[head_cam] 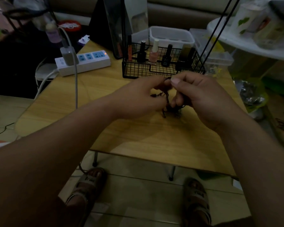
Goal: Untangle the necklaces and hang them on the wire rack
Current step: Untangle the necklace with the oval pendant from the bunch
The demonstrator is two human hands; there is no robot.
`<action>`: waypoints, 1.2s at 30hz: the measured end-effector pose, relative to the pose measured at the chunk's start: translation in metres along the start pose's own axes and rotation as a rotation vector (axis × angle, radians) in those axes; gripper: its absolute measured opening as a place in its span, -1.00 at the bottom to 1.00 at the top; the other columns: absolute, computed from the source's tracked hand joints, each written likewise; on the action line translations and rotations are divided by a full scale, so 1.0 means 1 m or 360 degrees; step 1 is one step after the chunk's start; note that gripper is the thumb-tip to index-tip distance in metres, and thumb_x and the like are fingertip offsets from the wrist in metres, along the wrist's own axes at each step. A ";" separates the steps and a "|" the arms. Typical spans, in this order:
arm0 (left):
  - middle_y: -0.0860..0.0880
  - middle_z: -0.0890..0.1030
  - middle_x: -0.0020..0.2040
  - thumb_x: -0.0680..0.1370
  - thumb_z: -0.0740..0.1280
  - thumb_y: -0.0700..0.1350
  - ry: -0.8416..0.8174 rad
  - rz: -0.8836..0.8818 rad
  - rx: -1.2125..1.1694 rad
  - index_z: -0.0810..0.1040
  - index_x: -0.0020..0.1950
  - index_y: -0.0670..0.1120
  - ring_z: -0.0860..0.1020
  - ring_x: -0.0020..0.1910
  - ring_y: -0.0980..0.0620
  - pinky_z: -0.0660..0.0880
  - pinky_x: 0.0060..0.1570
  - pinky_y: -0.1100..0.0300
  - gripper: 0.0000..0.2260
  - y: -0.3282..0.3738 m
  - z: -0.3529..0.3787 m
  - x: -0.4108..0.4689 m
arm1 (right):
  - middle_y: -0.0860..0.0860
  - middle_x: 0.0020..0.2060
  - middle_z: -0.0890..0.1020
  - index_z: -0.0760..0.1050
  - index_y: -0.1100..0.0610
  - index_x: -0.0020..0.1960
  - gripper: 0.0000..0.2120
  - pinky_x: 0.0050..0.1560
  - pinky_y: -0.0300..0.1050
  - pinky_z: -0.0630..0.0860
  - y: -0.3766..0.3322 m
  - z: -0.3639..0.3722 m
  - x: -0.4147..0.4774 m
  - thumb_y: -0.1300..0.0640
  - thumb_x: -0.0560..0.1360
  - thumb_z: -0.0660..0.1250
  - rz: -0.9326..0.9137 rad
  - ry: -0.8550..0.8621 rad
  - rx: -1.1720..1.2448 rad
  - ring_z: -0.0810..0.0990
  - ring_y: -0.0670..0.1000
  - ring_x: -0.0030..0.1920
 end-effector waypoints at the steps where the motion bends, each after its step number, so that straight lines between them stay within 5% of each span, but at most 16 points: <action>1: 0.06 0.66 0.17 0.63 0.39 -0.09 -0.0004 -0.0012 -0.0138 0.59 0.30 -0.04 0.60 0.19 0.15 0.57 0.12 0.19 -0.76 0.002 0.000 0.000 | 0.03 -0.44 0.56 0.65 0.11 0.06 -0.83 -0.14 -0.08 0.56 0.000 0.000 0.001 0.11 0.68 0.28 0.0003 0.0003 0.0017 0.63 0.05 -0.31; 4: 0.00 0.71 -0.11 0.67 0.37 -0.08 0.0117 -0.0087 -0.0282 0.62 0.05 -0.10 0.67 -0.06 0.00 0.60 -0.04 0.05 -0.89 0.003 -0.005 0.001 | 0.02 -0.39 0.55 0.61 0.09 0.01 -0.83 -0.12 0.03 0.57 0.001 -0.002 0.002 0.07 0.68 0.29 0.0061 0.0025 0.0045 0.63 0.06 -0.30; 10: -0.04 0.68 -0.18 0.73 0.23 -0.11 0.0205 -0.0177 -0.0813 0.52 0.06 -0.13 0.71 -0.13 -0.03 0.61 0.03 0.00 -0.87 0.006 -0.012 0.000 | 0.04 -0.18 0.67 0.55 0.08 -0.08 -0.80 -0.05 0.06 0.59 0.010 0.002 0.004 -0.01 0.65 0.35 0.0183 -0.0019 -0.0005 0.65 0.03 -0.11; 15: -0.21 0.63 -0.08 0.76 0.14 -0.11 0.0119 -0.0322 -0.1219 0.50 0.13 -0.16 0.71 -0.10 -0.19 0.65 -0.04 -0.01 -0.81 0.008 -0.013 0.000 | 0.12 -0.05 0.68 0.57 0.26 0.18 -0.59 0.04 0.11 0.56 0.012 0.006 0.005 -0.10 0.68 0.25 0.0280 -0.0150 0.0251 0.67 0.12 -0.03; 19: -0.42 0.59 0.11 0.74 0.11 -0.15 0.0238 -0.0369 -0.1219 0.49 0.14 -0.21 0.69 -0.06 -0.28 0.67 -0.07 -0.11 -0.80 0.005 -0.016 0.000 | 0.13 -0.06 0.68 0.54 0.19 0.18 -0.73 -0.01 0.03 0.56 0.009 0.006 0.000 0.03 0.59 0.34 0.0344 -0.0307 0.0462 0.67 0.09 -0.07; 21: -0.38 0.57 0.19 0.73 0.12 -0.17 0.0305 -0.0384 -0.1079 0.52 0.07 -0.17 0.67 0.05 -0.30 0.67 -0.01 -0.19 -0.80 0.004 -0.017 0.001 | 0.15 -0.09 0.68 0.53 0.21 0.17 -0.75 -0.04 -0.01 0.58 0.011 0.005 -0.002 0.20 0.52 0.41 0.0326 -0.0411 0.0434 0.67 0.11 -0.08; 24: -0.22 0.60 0.03 0.73 0.16 -0.12 0.0396 -0.0504 -0.1076 0.52 0.05 -0.13 0.67 -0.07 -0.17 0.67 -0.03 -0.11 -0.81 0.001 -0.019 0.001 | 0.11 -0.16 0.67 0.57 0.22 0.14 -0.81 -0.11 -0.15 0.62 0.011 0.002 -0.003 0.38 0.55 0.36 0.0328 -0.0417 0.0400 0.67 0.02 -0.18; 30: -0.06 0.57 -0.12 0.73 0.21 -0.04 0.0370 -0.0541 -0.0889 0.56 0.07 -0.10 0.58 -0.21 0.04 0.57 -0.31 0.23 -0.81 0.001 -0.018 0.000 | 0.05 -0.13 0.63 0.66 0.14 0.10 -0.83 -0.11 -0.14 0.64 0.013 -0.004 0.000 0.32 0.56 0.40 0.0240 -0.0218 0.0347 0.63 0.00 -0.19; 36: 0.02 0.53 -0.28 0.73 0.23 -0.07 0.0171 -0.0462 -0.0972 0.47 0.12 -0.10 0.38 -0.41 0.10 0.29 -0.38 0.20 -0.89 -0.003 -0.020 -0.001 | 0.09 -0.06 0.65 0.57 0.18 0.09 -0.86 0.04 0.00 0.69 0.011 -0.009 0.003 0.36 0.60 0.33 0.0264 -0.0042 0.0615 0.72 0.11 -0.01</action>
Point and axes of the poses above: each hand's wrist, its own x-axis towards the middle knuckle, its own z-axis out of the palm, y = z × x, the point moved 1 cm from there along x, towards the middle knuckle
